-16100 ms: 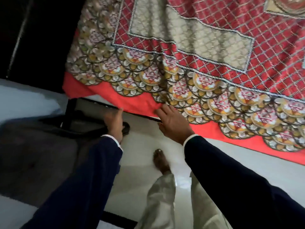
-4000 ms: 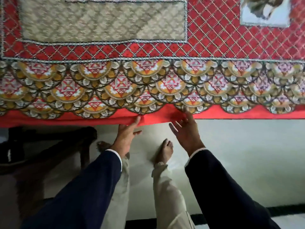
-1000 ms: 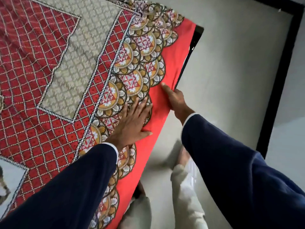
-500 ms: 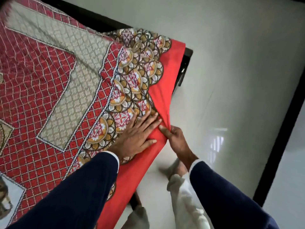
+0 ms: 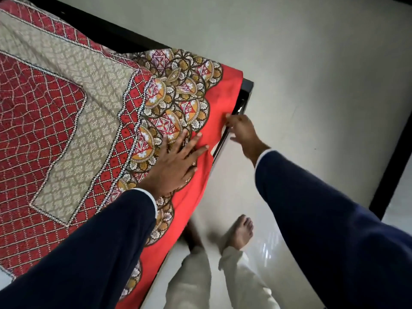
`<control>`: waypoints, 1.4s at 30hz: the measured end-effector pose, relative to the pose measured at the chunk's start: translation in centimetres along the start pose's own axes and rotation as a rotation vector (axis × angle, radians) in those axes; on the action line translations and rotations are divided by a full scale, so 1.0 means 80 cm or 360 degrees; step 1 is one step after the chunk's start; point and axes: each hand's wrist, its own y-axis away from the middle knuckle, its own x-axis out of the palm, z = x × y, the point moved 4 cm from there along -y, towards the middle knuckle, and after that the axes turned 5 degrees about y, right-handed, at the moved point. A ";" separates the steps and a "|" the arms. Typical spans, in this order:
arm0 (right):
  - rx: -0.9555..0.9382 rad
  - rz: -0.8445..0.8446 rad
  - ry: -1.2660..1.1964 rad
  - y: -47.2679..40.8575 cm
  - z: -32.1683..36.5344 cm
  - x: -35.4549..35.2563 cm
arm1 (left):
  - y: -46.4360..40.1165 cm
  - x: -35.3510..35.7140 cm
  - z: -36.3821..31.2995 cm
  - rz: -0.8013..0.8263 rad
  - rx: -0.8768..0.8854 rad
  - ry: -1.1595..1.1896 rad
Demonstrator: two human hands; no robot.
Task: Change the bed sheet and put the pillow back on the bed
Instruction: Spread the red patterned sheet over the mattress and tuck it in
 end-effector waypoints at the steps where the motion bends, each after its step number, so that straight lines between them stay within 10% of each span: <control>1: 0.0026 -0.0001 -0.0080 -0.015 0.017 0.002 | -0.007 -0.004 0.002 -0.0009 0.0015 0.0000; 14: 0.0130 -0.0527 -0.0390 -0.014 0.036 -0.054 | -0.096 -0.045 0.064 -0.0085 0.0312 0.0028; 24: 0.0538 -0.0683 0.0283 -0.054 -0.017 -0.063 | -0.148 -0.047 0.079 0.0099 0.0349 0.0097; 28: -0.0272 -0.0965 0.1177 -0.058 0.039 -0.042 | -0.183 -0.061 0.090 0.0158 0.0154 0.0207; 31: -0.0879 -0.0334 0.1186 -0.072 0.076 -0.006 | -0.224 -0.068 0.090 0.0272 0.0094 0.0235; 34: -0.0741 0.0315 0.1273 -0.112 0.056 0.019 | -0.265 -0.067 0.091 0.0508 0.0081 0.0106; 38: -0.0103 0.0463 0.1355 -0.150 0.023 0.007 | -0.287 -0.054 0.092 0.0856 -0.0075 0.0075; 42: -0.0211 0.0543 0.1115 -0.146 0.044 0.025 | -0.300 -0.034 0.104 0.1081 -0.0141 0.0089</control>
